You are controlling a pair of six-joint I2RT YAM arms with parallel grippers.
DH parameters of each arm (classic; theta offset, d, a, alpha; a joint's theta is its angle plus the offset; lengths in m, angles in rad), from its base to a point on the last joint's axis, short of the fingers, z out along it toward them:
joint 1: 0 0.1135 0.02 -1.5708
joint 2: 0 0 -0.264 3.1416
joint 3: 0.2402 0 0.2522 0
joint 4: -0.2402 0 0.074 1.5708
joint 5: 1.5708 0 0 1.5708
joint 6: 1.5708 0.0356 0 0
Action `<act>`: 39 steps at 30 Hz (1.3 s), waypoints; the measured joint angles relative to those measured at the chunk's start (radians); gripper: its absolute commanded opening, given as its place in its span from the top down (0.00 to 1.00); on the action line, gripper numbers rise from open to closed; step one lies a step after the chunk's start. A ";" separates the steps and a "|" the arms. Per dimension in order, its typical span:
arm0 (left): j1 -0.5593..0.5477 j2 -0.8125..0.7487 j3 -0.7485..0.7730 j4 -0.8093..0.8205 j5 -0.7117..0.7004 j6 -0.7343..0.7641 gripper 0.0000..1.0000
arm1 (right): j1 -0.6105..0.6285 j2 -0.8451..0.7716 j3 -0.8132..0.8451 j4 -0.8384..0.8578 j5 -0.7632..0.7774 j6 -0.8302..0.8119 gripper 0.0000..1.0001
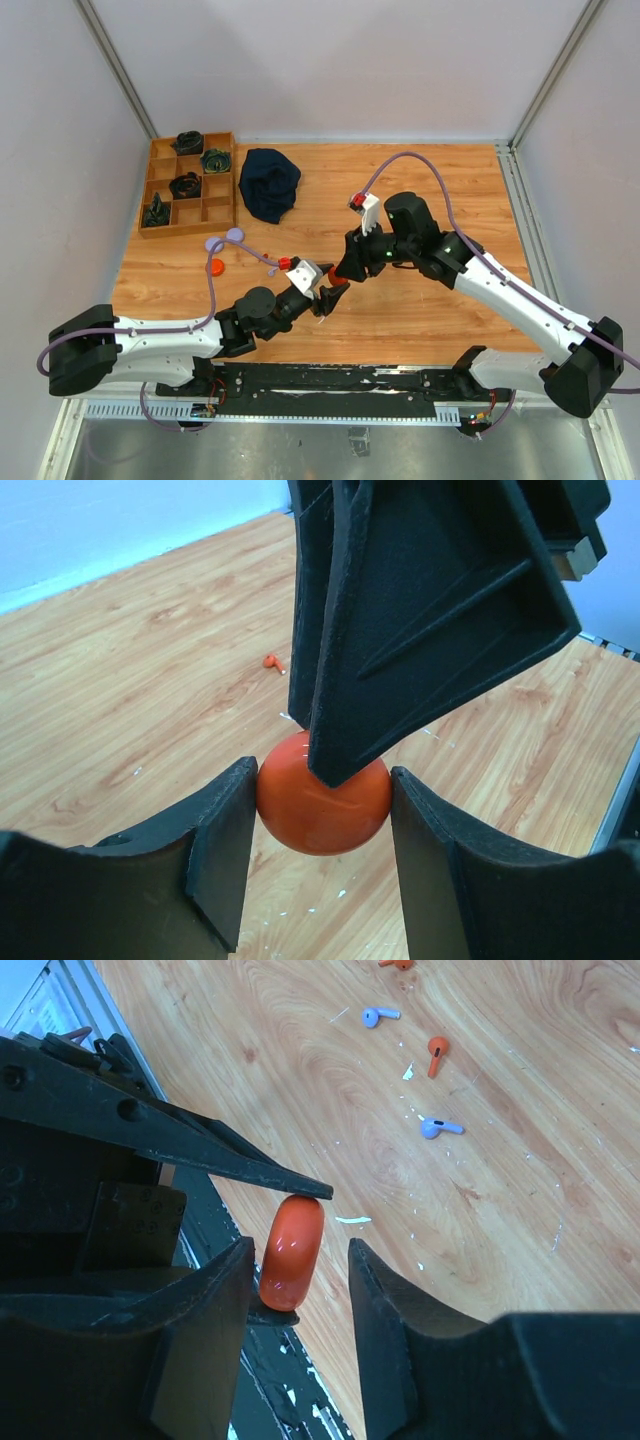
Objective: Insert the wireless bluetooth earbuds into the charging case
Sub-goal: Pick up the charging case at the center of the board.
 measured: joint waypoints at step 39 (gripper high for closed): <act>0.030 -0.225 -0.106 -0.046 0.097 0.003 0.23 | 0.023 0.004 0.089 -0.130 0.034 -0.185 0.96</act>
